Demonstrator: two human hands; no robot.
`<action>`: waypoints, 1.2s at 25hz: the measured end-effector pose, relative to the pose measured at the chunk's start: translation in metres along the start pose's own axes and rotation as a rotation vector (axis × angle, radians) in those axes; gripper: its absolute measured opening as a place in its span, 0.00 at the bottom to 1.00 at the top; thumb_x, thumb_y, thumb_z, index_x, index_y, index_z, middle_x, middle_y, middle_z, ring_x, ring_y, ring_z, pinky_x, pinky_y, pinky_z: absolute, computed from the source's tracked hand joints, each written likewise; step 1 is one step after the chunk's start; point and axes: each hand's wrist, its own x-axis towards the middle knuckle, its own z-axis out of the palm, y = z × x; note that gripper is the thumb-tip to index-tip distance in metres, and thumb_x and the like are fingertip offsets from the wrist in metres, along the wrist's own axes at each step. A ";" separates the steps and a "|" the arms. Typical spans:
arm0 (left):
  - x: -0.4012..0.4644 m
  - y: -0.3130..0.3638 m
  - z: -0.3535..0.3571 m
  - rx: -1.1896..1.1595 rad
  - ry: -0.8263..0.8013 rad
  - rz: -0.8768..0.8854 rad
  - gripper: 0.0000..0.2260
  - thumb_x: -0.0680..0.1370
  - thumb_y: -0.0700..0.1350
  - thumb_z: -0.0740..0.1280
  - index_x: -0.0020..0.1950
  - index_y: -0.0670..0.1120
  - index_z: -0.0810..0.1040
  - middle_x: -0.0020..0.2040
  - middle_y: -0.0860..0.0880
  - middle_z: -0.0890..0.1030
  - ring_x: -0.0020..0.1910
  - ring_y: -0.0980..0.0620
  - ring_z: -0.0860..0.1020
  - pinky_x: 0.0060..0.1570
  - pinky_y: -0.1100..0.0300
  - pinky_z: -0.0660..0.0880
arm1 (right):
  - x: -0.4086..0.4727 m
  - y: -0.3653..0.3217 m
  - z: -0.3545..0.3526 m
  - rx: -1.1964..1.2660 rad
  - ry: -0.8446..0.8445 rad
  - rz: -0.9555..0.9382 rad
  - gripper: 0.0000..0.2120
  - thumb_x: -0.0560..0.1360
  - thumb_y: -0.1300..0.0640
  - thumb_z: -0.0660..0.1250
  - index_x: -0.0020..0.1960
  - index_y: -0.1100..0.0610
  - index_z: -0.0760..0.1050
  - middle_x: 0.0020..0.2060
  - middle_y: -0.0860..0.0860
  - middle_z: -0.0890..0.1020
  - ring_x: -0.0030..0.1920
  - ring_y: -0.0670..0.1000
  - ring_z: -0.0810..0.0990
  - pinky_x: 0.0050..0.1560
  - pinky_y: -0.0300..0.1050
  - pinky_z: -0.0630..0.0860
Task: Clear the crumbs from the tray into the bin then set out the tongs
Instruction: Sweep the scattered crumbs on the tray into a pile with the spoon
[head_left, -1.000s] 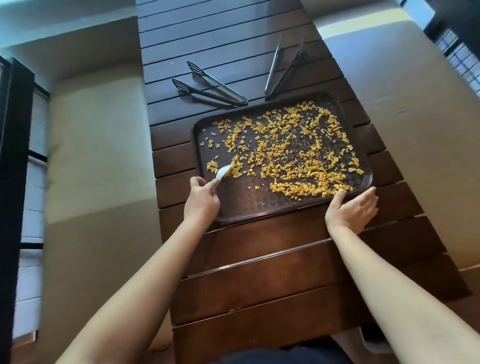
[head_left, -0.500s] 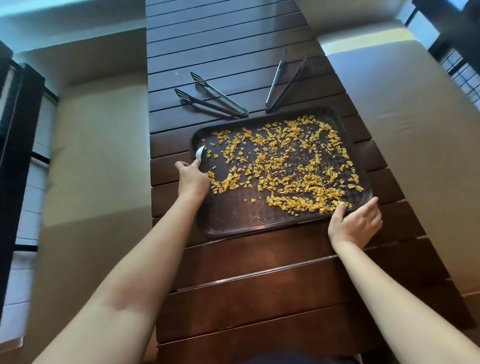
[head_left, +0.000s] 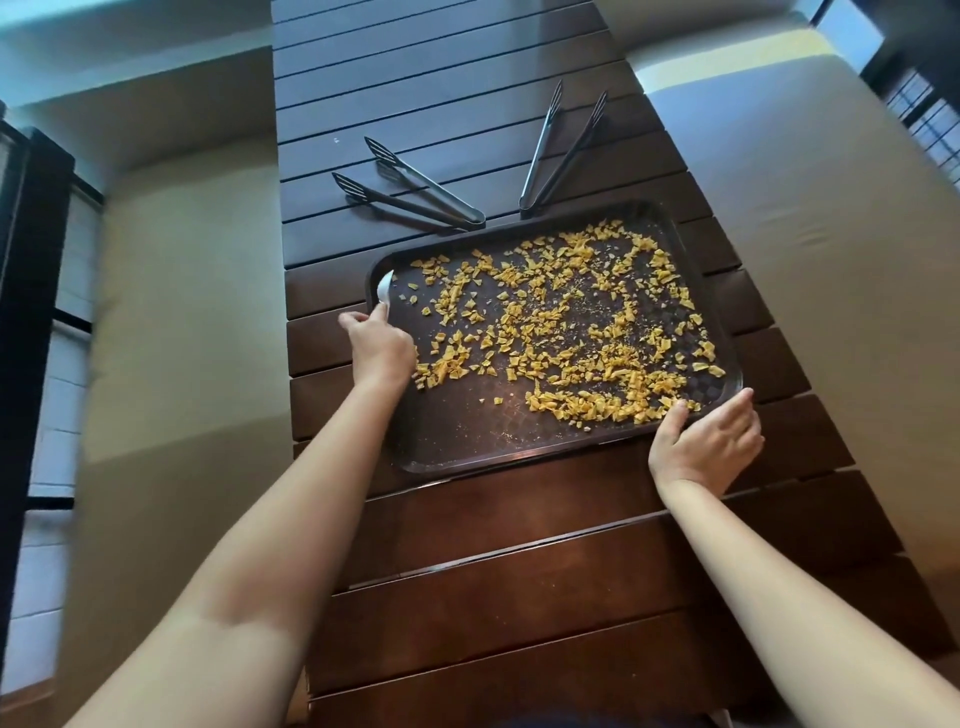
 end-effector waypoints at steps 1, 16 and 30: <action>0.008 0.002 0.001 0.001 -0.014 -0.040 0.23 0.78 0.33 0.54 0.74 0.41 0.62 0.67 0.43 0.61 0.55 0.49 0.74 0.50 0.66 0.74 | 0.000 0.000 0.000 -0.001 0.001 -0.002 0.37 0.72 0.46 0.52 0.72 0.69 0.54 0.67 0.68 0.65 0.67 0.65 0.63 0.69 0.60 0.56; -0.044 -0.038 -0.005 0.046 -0.032 0.221 0.15 0.80 0.39 0.60 0.65 0.41 0.74 0.56 0.44 0.68 0.48 0.51 0.71 0.52 0.70 0.69 | -0.001 0.000 0.000 -0.004 -0.016 0.001 0.36 0.72 0.46 0.51 0.73 0.68 0.52 0.69 0.66 0.63 0.69 0.64 0.60 0.70 0.59 0.53; -0.035 -0.033 0.000 0.093 -0.113 0.160 0.15 0.79 0.39 0.60 0.65 0.41 0.75 0.61 0.42 0.68 0.56 0.49 0.73 0.57 0.63 0.71 | -0.001 0.000 -0.001 -0.011 -0.033 0.006 0.37 0.72 0.46 0.51 0.73 0.67 0.51 0.69 0.66 0.62 0.69 0.64 0.60 0.70 0.59 0.53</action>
